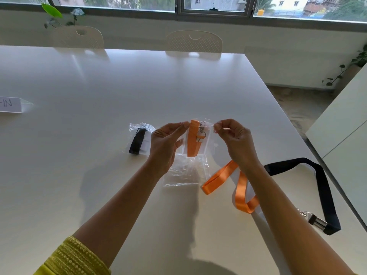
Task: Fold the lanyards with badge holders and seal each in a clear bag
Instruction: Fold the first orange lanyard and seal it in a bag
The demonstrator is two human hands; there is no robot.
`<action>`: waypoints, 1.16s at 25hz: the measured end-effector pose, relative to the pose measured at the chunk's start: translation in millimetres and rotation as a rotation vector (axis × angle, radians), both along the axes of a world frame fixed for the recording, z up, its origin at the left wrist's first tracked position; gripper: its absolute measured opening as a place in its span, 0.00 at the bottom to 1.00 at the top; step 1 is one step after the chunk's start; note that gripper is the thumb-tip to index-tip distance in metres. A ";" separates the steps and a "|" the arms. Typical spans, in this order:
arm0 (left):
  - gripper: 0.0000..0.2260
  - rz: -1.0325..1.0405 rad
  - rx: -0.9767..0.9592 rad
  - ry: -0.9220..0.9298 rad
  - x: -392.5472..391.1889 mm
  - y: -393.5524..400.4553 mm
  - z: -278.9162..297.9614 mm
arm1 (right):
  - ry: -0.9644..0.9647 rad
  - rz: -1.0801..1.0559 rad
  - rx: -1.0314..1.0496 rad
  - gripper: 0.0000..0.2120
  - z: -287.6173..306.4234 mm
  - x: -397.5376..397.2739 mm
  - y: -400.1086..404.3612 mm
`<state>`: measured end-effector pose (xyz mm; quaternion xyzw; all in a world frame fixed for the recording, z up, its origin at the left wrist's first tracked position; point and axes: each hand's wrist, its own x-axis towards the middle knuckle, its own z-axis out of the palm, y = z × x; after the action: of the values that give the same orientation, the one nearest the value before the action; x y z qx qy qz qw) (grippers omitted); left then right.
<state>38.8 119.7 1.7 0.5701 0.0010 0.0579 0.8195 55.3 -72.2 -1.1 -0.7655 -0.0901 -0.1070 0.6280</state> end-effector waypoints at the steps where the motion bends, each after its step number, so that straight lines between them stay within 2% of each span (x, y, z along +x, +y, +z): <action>1: 0.14 0.004 0.000 0.001 0.2 0.0 0.4 | -0.002 0.035 0.002 0.05 0.5 0.3 -0.4; 4: 0.14 -0.006 0.032 -0.002 1.3 1.9 0.3 | -0.016 0.101 -0.024 0.13 1.3 -0.2 -1.7; 8: 0.09 -0.077 0.064 -0.037 0.7 10.1 1.4 | 0.012 0.117 0.060 0.08 2.2 -1.4 -6.4; 10: 0.05 -0.037 0.125 -0.061 0.7 13.6 1.9 | 0.010 0.105 0.032 0.06 1.2 -1.0 -8.6; 14: 0.06 0.061 0.229 -0.112 2.5 13.2 -0.2 | -0.012 0.039 -0.008 0.04 0.7 -2.1 -5.6; 19: 0.07 0.053 0.254 -0.088 2.4 9.2 -2.5 | 0.013 -0.030 -0.071 0.01 -2.0 -0.2 -0.3; 22: 0.08 0.044 0.203 -0.053 2.9 9.4 -2.9 | -0.002 -0.003 -0.051 0.03 -2.8 -1.5 -0.9; 26: 0.07 0.025 0.175 -0.056 5.0 11.6 -1.1 | -0.019 0.140 -0.026 0.11 -0.3 -2.7 -5.8; 29: 0.08 -0.003 0.213 -0.076 6.4 15.0 -0.9 | -0.036 0.133 -0.045 0.06 1.0 -2.2 -7.1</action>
<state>45.2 134.7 0.8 0.6515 -0.0373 0.0781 0.7537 53.1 -79.3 -0.1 -0.7697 -0.1547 -0.0767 0.6146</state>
